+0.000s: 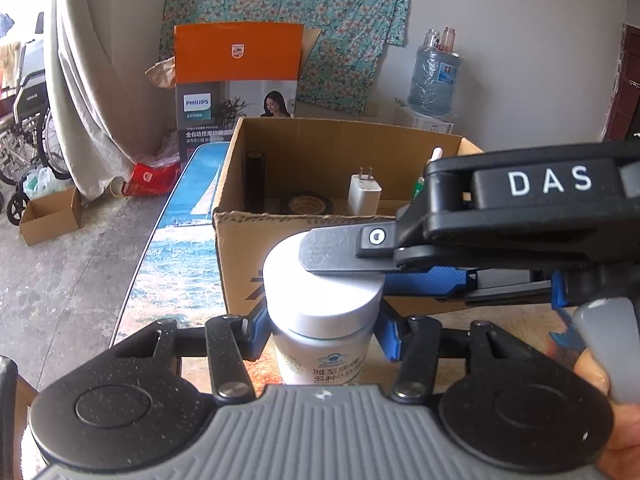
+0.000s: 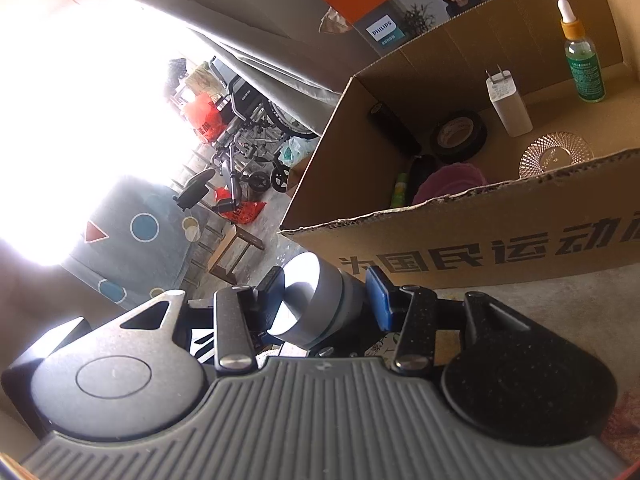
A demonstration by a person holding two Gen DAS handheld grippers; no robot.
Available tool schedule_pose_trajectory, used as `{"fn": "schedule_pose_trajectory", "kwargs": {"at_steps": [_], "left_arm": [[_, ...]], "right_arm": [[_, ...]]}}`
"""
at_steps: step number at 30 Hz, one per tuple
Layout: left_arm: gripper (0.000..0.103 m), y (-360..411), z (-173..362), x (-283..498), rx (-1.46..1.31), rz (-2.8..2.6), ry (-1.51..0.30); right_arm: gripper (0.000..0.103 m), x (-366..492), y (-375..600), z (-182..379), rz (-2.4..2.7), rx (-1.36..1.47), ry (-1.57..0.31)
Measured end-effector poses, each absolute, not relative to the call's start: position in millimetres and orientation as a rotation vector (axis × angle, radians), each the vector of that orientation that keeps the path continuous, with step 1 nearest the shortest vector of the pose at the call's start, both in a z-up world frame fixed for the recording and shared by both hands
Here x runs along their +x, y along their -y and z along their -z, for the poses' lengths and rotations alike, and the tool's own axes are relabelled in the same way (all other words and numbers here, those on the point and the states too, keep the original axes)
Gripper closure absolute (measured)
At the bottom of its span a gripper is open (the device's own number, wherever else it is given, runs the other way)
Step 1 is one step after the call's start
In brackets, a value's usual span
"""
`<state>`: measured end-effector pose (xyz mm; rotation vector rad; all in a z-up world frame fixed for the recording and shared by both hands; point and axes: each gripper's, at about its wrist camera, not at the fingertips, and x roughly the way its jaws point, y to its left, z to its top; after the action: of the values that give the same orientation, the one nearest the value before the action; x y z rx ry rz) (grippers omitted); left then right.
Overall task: Organize rigid objects
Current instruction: 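Grasp the white supplement bottle by its lid with the right gripper, then carry the supplement bottle into the box and open the right gripper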
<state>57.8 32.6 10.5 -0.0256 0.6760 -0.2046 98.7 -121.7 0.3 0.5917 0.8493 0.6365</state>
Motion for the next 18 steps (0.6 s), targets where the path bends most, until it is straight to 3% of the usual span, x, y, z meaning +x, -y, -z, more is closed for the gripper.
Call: {"fn": "schedule_pose_trajectory", "kwargs": {"at_steps": [10, 18], "left_arm": [[0.049, -20.1, -48.2, 35.1, 0.032, 0.199, -0.590], [0.049, -1.4, -118.9, 37.9, 0.093, 0.219, -0.431]], "right_arm": [[0.059, 76.5, 136.2, -32.1, -0.674, 0.572, -0.746], [0.059, 69.5, 151.7, -104.0, -0.714, 0.538, -0.564]]}}
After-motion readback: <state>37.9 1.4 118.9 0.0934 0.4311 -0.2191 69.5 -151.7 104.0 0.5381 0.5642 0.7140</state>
